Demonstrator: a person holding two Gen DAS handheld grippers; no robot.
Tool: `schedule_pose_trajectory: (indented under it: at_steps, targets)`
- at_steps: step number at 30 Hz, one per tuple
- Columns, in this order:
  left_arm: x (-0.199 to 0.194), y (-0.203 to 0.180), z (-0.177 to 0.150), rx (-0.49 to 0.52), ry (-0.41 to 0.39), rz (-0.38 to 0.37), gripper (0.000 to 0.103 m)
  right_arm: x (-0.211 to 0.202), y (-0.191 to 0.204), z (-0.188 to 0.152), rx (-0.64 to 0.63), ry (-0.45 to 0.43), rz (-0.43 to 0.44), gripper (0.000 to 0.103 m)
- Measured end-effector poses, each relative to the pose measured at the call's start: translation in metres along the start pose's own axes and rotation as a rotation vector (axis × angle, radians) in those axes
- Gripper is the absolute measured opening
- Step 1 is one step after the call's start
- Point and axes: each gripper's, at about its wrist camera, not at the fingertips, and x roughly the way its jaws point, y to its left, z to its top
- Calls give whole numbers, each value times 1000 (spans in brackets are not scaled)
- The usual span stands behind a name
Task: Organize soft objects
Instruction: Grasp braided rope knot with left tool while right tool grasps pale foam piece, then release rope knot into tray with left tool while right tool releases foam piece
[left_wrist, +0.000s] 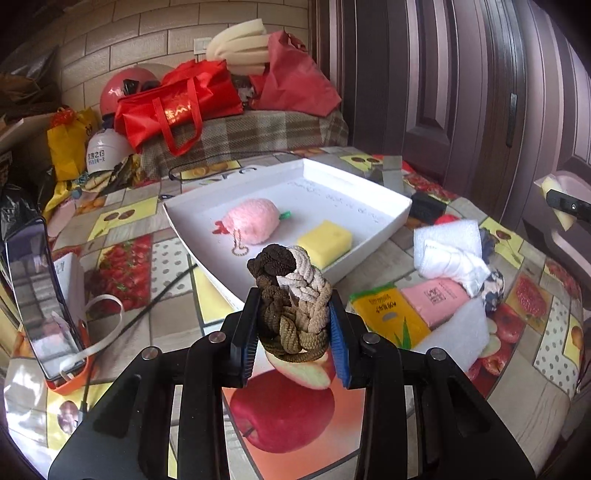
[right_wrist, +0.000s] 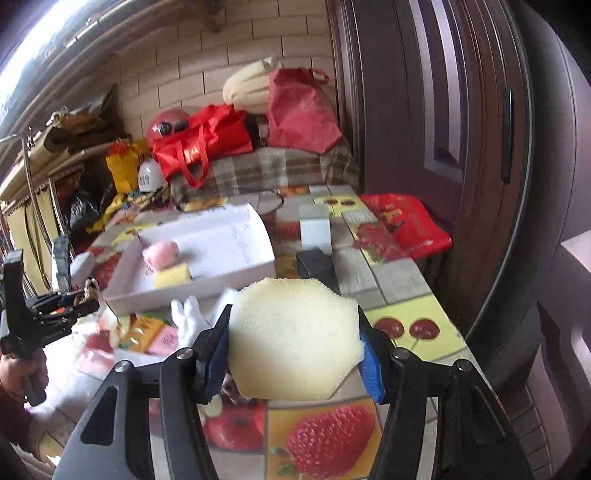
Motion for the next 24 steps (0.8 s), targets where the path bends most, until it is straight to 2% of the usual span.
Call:
schedule_pose_trajectory:
  at_steps: [4,12,18,21,24]
  targets:
    - [-10,8,22,-20,-45,40,33,4,23,19,-15,-85,35,59]
    - [0,8,46,-41,-55,88,33,39,45,36,26,-65,130,60]
    - [20,13,71,-39,-63,147,33,50,54,80,53,-147,133,60]
    - [37,21,85,-63,-49,176,33,74,66,93,63,-134,137,60]
    - [57,28,92,-98,-16,196,33,112,78,98,71,-62,147,61]
